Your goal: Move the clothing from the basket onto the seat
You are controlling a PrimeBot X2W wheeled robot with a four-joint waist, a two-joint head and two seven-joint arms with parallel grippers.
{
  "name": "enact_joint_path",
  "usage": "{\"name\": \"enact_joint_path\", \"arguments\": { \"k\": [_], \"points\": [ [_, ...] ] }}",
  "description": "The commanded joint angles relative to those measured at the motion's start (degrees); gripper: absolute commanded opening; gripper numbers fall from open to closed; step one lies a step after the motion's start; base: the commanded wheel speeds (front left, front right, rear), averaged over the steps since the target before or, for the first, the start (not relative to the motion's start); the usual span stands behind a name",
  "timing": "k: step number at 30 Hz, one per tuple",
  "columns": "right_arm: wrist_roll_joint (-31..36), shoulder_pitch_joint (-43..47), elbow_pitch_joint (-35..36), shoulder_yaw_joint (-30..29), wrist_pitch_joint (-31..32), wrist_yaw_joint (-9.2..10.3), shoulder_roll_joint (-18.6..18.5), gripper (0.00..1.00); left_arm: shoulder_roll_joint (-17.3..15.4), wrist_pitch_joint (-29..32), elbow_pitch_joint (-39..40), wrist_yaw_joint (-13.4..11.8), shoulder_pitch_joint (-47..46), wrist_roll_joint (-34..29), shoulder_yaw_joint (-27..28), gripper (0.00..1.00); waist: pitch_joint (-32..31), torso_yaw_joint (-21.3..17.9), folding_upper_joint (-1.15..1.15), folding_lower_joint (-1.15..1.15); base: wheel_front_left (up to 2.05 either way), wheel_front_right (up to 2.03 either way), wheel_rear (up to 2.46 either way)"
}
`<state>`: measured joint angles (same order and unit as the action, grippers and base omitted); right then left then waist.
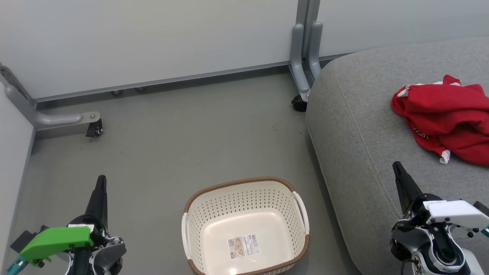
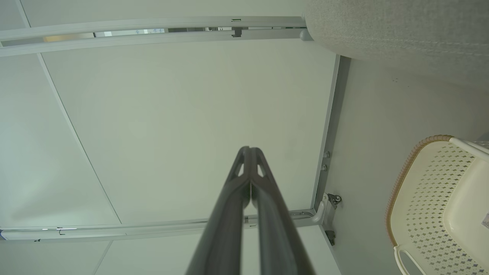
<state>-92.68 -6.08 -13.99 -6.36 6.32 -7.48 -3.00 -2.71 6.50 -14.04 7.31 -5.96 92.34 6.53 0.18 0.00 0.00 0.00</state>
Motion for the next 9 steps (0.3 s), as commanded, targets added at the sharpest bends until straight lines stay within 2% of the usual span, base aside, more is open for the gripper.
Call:
{"name": "enact_joint_path", "arguments": {
  "k": [1,9],
  "points": [
    [0.2,-0.3,-0.1,-0.1,0.3,-0.02,0.0,0.00,-0.3,0.3,-0.1,0.4,-0.6,0.2,0.1,0.00,0.0,0.0,0.00,0.00,0.00,0.00,0.00],
    [0.2,-0.3,-0.1,-0.1,0.3,-0.02,0.0,0.00,-0.3,0.2,-0.1,0.4,-0.6,0.2,0.1,0.00,0.0,0.0,0.00,0.00,0.00,0.00,0.00]
  ]
}}
